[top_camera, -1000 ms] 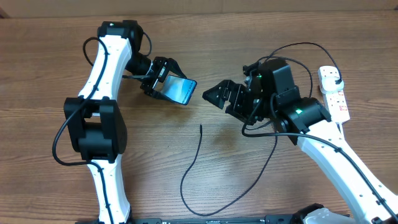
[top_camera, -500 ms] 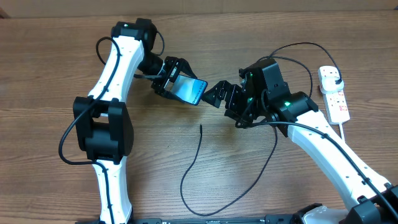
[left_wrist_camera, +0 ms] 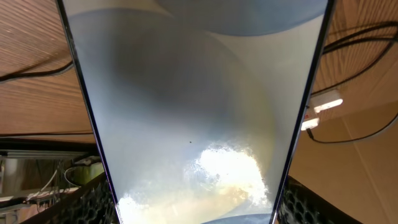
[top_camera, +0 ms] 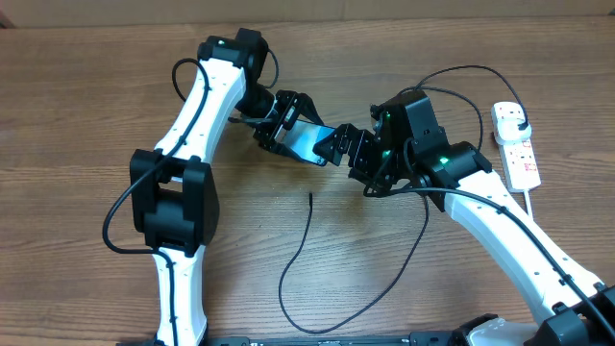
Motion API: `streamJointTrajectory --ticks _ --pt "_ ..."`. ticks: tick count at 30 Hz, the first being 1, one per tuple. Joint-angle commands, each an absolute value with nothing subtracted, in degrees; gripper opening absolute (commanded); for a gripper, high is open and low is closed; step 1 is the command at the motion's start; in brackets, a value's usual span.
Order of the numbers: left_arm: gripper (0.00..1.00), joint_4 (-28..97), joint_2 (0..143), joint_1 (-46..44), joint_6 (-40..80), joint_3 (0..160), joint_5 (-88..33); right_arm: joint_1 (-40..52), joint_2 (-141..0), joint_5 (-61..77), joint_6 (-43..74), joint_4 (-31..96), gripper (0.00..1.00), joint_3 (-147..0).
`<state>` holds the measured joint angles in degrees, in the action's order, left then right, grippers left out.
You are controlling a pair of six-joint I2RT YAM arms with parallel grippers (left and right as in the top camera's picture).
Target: Plug charger to phone and switch on socket
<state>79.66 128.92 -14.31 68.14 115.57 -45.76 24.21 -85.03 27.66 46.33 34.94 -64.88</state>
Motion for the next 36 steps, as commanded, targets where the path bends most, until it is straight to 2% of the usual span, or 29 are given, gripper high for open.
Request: streamJointTrajectory --ticks 1,7,9,36 --pt "0.04 79.4 129.2 -15.2 69.9 117.2 -47.5 24.4 -85.1 25.7 46.2 34.6 0.90 -66.0" --pt "0.04 79.4 129.2 -16.0 69.9 117.2 -47.7 24.4 -85.1 25.5 46.2 34.6 0.65 -66.0" --pt "0.04 79.4 129.2 -16.2 69.9 117.2 -47.9 24.4 -85.1 25.3 46.2 34.6 0.61 -66.0" --pt "0.04 77.2 129.2 -20.1 71.0 117.2 -52.5 24.4 -85.1 19.7 46.0 34.9 0.44 -66.0"
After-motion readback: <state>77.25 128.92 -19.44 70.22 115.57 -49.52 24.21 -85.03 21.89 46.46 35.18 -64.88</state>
